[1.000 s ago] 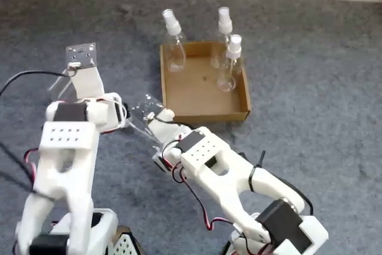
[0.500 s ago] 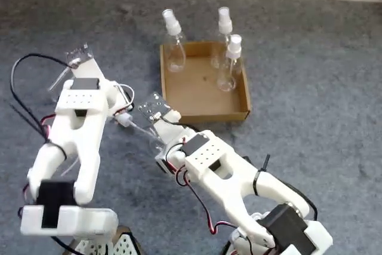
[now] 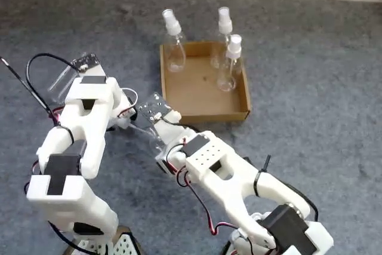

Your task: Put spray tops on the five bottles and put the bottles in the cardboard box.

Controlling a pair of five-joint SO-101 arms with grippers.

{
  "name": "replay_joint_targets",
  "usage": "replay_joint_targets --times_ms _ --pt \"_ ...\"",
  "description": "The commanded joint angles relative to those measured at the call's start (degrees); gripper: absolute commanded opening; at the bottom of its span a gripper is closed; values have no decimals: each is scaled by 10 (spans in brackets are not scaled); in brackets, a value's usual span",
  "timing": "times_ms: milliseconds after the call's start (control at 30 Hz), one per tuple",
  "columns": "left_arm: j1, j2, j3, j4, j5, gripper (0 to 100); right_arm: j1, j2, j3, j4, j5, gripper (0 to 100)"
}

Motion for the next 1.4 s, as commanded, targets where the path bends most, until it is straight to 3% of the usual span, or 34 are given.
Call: replay_joint_targets --times_ms 0,233,400,567,800,900,1000,1167,1367 --pt "11 -6 -34 -11 -40 57 5 -11 15 -3 -5 5" --pt "2 -29 -62 -6 -58 3 4 -12 16 -3 -4 5" --pt "-69 -95 -67 -9 -130 4 9 -16 18 3 -3 5" --pt "-131 -150 -107 7 -239 4 55 -18 10 123 -3 4" --pt "-121 -150 -194 102 -324 4 169 -130 -59 270 40 4" --pt "-72 -150 -189 143 -417 4 258 -208 -77 352 95 3" --pt "-28 -150 -153 161 -472 4 405 -254 -112 395 197 3" --pt "25 -150 -81 149 -499 4 662 -206 -153 284 296 3" --pt "85 -150 -12 78 -497 5 744 -9 -168 153 301 3"
